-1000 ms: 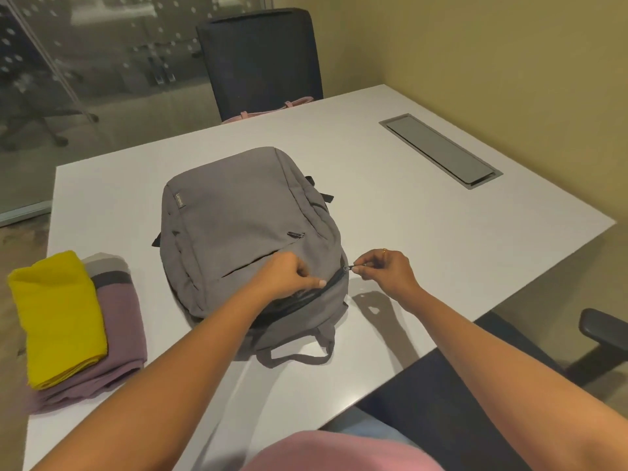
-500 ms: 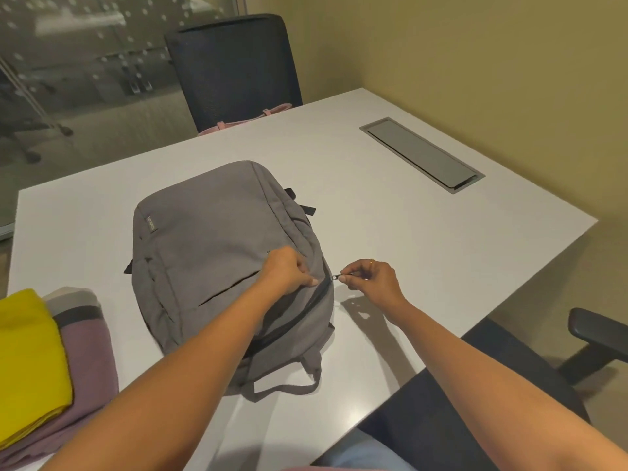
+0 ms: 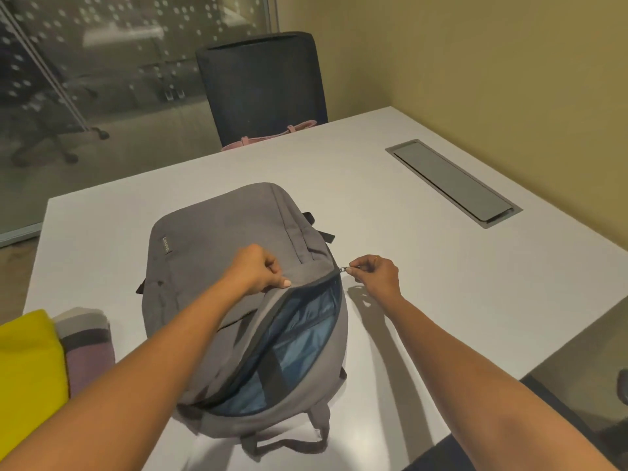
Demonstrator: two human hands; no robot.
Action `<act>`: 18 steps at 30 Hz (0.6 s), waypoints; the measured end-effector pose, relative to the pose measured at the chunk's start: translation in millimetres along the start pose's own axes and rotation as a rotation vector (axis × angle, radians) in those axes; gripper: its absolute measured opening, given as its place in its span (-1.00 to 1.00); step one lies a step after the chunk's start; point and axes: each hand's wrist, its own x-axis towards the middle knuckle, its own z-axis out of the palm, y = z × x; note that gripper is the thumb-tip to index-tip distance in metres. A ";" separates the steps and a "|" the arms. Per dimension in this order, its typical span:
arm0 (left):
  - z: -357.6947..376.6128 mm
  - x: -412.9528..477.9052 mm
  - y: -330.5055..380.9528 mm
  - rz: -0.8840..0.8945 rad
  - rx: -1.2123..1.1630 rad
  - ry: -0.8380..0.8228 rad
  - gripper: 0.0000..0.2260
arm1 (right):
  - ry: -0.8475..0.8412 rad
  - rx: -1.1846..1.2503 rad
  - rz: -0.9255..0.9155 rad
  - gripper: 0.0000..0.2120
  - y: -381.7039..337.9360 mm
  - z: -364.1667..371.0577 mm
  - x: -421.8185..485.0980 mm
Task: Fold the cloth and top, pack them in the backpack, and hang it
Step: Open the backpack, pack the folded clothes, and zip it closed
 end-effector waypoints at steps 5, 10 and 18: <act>-27.2 15.1 -14.1 -0.034 0.027 0.094 -0.78 | 0.011 -0.047 0.003 -0.92 -1.7 14.8 32.6; -42.0 31.4 -26.0 -0.084 0.065 0.138 -0.76 | 0.010 -0.084 0.017 -0.92 -1.7 25.0 62.1; -48.6 45.0 -42.6 -0.148 0.105 0.170 -0.87 | -0.052 -0.176 -0.012 -0.91 -3.3 38.4 100.8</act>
